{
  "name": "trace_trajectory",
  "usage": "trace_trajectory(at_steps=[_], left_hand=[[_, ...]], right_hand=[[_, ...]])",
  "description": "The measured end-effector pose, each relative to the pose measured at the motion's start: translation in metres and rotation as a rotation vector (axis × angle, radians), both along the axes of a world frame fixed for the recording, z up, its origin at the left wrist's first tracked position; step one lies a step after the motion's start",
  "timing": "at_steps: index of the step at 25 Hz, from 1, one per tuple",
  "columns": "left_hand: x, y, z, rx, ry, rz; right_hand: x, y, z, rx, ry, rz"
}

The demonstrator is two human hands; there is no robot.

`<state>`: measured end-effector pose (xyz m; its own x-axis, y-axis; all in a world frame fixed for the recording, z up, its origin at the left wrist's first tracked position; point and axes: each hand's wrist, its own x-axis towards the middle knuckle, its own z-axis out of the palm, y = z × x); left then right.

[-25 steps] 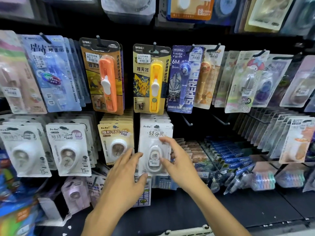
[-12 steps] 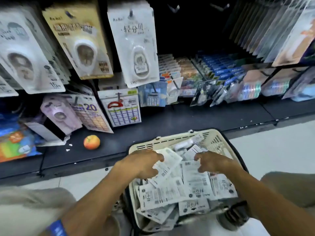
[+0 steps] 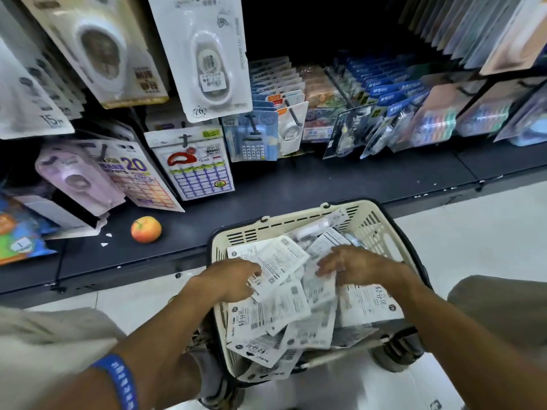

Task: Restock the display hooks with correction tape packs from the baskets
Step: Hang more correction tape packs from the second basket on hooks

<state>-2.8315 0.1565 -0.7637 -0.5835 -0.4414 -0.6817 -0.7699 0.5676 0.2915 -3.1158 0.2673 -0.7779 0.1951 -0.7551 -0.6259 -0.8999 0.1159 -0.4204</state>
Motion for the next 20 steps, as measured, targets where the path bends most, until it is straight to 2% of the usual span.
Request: trace_trajectory(at_steps=[1,3,5,6,8,10,12,13,14,16,17,18,20], left_hand=[[-0.004,-0.001,0.005,0.125,0.137,0.205],[-0.011,-0.009,0.021,0.392,0.495,0.697],[-0.014,-0.022,0.03,0.576,0.745,0.954],[-0.014,-0.025,0.032,0.648,0.821,0.986],[-0.012,-0.024,0.031,0.716,0.851,0.93],[-0.011,-0.017,0.027,0.678,0.802,0.862],[-0.008,-0.019,0.025,0.605,0.791,0.944],[-0.004,-0.023,0.025,0.546,0.808,1.023],[-0.001,-0.029,0.025,0.477,0.834,1.095],[0.008,-0.038,0.024,0.363,0.857,1.171],[0.012,-0.038,0.023,0.316,0.842,1.184],[0.014,-0.037,0.022,0.279,0.819,1.19],[0.017,-0.036,0.017,0.21,0.789,1.192]], right_hand=[[-0.001,-0.009,0.013,0.015,-0.197,-0.174],[0.002,-0.022,0.04,-0.108,-0.434,-0.444],[0.012,-0.029,0.054,-0.282,-0.627,-0.699],[0.023,-0.033,0.054,-0.32,-0.757,-0.793],[0.057,-0.042,0.047,-0.314,-0.936,-0.884],[0.088,-0.05,0.036,-0.263,-0.985,-0.922],[0.1,-0.052,0.026,-0.16,-1.027,-0.991],[0.099,-0.048,0.018,-0.147,-0.968,-0.942],[0.093,-0.042,0.009,-0.154,-0.772,-0.735],[0.081,-0.019,-0.025,-0.179,-0.014,-0.07],[0.08,-0.01,-0.037,-0.222,0.211,0.154],[0.079,-0.006,-0.044,-0.248,0.284,0.218],[0.077,-0.011,-0.041,-0.278,0.21,0.184]])
